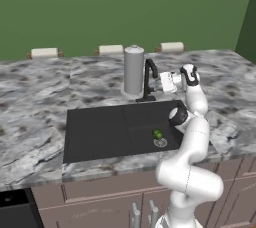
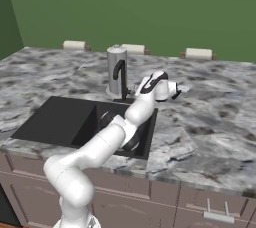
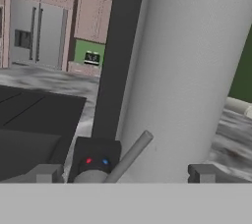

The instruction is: Turn on the sink faucet. Then move the avocado from the counter to the sink. Turn off the sink. Move the vegetable from the sink to the pot next to the stove. Finally move the pot to the center burner.

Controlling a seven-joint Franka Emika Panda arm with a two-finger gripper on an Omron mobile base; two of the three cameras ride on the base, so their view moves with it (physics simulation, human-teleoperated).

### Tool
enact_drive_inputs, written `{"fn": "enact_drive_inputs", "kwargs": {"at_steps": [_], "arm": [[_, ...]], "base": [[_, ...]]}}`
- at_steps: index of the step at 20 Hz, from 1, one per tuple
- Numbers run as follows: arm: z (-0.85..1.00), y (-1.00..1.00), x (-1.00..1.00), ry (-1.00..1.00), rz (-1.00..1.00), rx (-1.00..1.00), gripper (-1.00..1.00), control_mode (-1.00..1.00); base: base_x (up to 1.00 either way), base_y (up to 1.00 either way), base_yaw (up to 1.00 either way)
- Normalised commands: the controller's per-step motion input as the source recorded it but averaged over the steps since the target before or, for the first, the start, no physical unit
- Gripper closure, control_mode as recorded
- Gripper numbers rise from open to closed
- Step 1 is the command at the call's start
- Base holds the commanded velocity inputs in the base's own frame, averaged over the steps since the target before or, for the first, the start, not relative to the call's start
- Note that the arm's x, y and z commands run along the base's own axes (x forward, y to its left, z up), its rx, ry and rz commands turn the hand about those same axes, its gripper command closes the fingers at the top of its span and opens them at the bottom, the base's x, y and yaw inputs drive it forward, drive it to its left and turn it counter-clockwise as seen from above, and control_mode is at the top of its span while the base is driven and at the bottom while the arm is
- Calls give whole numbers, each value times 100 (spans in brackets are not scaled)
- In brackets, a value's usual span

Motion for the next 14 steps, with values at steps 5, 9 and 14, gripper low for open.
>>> {"fn": "enact_drive_inputs", "kwargs": {"at_steps": [5,9,14], "arm": [[0,-30,-3,0,0,0,-100,-100],[0,-26,-23,-4,0,0,-100,-100],[7,-11,-36,-2,0,0,-100,-100]], "base": [[0,0,0],[0,0,0],[0,0,0]]}}
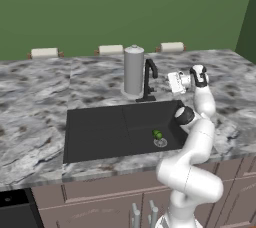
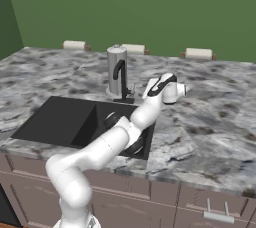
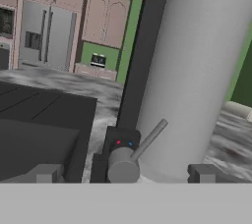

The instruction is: Turn on the sink faucet. Then move the avocado from the counter to the sink. Turn off the sink. Move the vegetable from the sink to the pot next to the stove. Finally move the pot to the center burner.

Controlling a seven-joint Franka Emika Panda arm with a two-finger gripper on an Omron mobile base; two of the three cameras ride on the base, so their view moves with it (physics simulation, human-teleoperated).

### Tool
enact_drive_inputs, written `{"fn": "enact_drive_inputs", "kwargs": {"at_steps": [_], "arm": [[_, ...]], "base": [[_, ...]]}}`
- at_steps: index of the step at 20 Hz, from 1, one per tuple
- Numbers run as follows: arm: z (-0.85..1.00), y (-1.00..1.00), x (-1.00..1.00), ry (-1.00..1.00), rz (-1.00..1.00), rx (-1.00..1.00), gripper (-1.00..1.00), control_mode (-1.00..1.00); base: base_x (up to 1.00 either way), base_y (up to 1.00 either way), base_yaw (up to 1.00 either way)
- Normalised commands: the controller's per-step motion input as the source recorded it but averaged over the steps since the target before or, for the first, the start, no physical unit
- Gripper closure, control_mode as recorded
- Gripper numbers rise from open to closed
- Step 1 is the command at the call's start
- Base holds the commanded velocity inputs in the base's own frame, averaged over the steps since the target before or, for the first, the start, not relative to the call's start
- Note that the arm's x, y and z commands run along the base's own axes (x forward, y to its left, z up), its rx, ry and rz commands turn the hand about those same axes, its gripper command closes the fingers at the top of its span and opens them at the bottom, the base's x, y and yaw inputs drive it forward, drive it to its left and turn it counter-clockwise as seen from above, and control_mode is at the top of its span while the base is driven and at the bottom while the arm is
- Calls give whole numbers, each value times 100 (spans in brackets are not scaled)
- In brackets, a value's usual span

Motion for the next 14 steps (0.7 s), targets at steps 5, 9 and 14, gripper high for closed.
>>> {"fn": "enact_drive_inputs", "kwargs": {"at_steps": [5,9,14], "arm": [[31,0,-52,0,-5,0,-100,-100],[41,0,-62,0,-10,0,-100,-100],[37,0,-71,0,-14,0,-100,-100]], "base": [[0,0,0],[0,0,0],[0,0,0]]}}
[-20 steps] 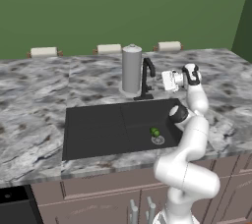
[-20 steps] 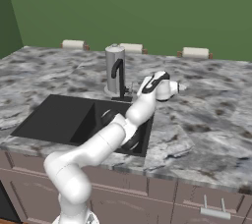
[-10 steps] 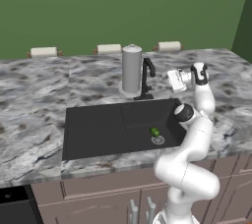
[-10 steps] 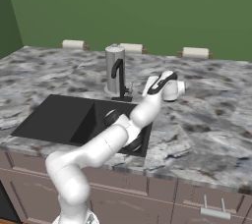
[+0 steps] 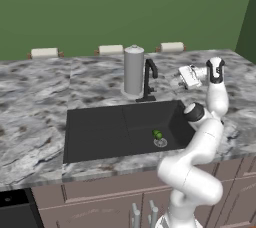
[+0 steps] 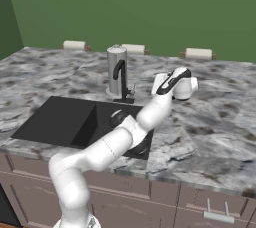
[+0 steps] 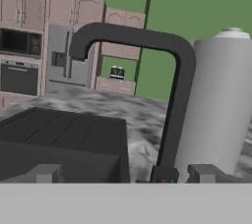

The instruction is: Turn on the sink faucet. Then move the avocado from the counter to the sink. Turn off the sink. Move the vegetable from the sink to the pot next to the stove. Finally move the pot to the center burner.

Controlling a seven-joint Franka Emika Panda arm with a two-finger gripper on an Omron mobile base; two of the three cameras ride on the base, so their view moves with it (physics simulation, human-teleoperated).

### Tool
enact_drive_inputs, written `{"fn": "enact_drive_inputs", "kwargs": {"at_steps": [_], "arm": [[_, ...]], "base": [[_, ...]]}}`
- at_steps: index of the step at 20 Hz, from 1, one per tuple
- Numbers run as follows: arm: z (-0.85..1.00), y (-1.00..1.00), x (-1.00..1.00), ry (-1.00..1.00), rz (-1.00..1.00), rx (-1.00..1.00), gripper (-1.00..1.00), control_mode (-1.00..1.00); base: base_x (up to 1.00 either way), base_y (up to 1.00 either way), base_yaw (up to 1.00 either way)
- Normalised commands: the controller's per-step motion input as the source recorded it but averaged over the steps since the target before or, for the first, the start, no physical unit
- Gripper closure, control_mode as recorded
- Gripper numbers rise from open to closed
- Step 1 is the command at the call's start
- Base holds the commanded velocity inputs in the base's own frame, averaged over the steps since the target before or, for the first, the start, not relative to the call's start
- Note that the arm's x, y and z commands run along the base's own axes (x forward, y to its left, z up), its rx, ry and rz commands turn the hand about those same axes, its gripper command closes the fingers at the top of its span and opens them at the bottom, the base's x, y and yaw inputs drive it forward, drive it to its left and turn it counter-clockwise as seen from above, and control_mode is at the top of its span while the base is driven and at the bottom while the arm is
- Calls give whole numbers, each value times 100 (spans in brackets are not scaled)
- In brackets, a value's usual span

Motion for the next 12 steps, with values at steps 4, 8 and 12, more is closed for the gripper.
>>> {"fn": "enact_drive_inputs", "kwargs": {"at_steps": [4,8,12], "arm": [[19,3,-79,0,-20,0,-100,-100],[10,15,-87,1,-22,1,-100,-100],[1,39,-85,6,-23,0,-100,-100]], "base": [[0,0,0],[0,0,0],[0,0,0]]}}
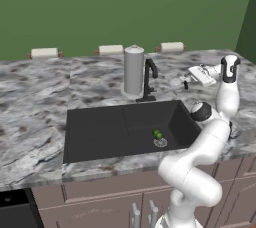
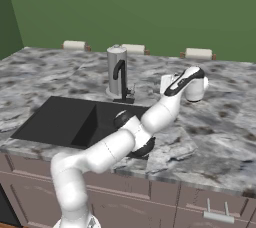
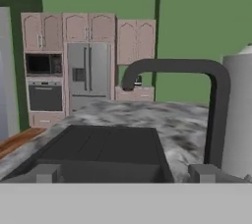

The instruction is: Turn on the sink faucet. Then move the avocado from the counter to the sink. Turn off the sink. Move the vegetable from the sink to the pot next to the stove. Finally move the pot to the center burner.

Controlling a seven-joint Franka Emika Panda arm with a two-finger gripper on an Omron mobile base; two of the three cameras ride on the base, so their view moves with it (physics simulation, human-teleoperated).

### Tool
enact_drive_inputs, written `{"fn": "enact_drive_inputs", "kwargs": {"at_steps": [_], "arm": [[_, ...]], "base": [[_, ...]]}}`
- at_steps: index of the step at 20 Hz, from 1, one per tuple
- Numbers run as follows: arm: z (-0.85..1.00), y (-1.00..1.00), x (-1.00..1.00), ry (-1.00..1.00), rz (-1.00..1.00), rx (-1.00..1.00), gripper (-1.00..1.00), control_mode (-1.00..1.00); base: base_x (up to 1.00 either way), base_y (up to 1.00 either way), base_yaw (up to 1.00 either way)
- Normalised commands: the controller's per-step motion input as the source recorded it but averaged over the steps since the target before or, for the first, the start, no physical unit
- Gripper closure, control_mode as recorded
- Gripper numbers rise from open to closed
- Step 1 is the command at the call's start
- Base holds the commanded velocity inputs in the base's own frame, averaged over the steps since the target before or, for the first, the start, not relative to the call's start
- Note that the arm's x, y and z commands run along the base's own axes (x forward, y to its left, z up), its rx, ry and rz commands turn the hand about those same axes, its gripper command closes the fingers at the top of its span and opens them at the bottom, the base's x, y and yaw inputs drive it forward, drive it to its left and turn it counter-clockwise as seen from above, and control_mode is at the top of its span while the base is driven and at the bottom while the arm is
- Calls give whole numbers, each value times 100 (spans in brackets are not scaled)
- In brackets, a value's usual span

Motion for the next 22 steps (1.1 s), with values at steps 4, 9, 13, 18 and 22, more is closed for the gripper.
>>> {"fn": "enact_drive_inputs", "kwargs": {"at_steps": [4,9,13,18,22], "arm": [[-8,64,-87,5,-22,0,-100,-100],[-17,70,-92,1,-24,0,-100,-100],[-15,65,-97,0,-26,0,-100,-100],[-14,61,-100,0,-27,1,-100,-100],[-2,43,-76,0,-24,0,-100,-100]], "base": [[0,0,0],[0,0,0],[0,0,0],[0,0,0],[0,0,0]]}}
